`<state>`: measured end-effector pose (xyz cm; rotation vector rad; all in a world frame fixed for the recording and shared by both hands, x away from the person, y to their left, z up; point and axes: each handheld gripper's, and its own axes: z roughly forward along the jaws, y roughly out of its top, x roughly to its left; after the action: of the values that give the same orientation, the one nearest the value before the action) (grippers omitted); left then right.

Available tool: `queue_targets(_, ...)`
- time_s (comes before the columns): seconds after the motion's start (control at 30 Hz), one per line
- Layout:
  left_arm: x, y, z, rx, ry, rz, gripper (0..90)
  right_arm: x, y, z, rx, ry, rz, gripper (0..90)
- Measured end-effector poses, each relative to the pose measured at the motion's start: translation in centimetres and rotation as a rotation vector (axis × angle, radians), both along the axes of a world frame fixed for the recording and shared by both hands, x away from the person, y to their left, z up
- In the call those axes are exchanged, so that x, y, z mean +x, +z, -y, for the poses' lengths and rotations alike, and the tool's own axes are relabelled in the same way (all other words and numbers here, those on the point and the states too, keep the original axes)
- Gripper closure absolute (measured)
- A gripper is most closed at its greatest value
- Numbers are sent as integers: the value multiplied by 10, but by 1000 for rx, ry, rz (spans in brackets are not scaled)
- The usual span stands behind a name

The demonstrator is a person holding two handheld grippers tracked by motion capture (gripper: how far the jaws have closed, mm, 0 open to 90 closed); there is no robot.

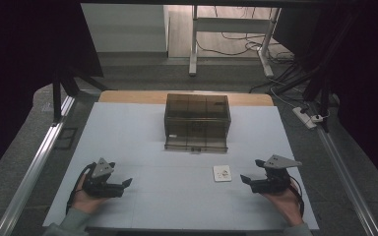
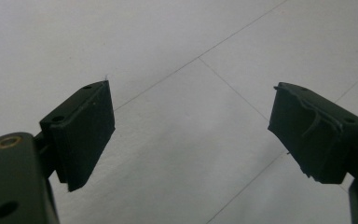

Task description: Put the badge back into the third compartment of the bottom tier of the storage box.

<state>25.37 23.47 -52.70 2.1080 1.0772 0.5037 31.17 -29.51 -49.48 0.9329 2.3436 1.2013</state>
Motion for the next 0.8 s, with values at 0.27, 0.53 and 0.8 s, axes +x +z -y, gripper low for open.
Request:
queue_targets(0.27,0,0,-1,-6,6,1,142,10,7,-18,-24,32,-15,154)
queue_targets(0.53,0,0,0,-2,9,5,142,13,11,-24,-24,34,-31,154)
queue_targets(0.8,0,0,1,-3,8,3,142,17,13,-35,-48,40,-49,154)
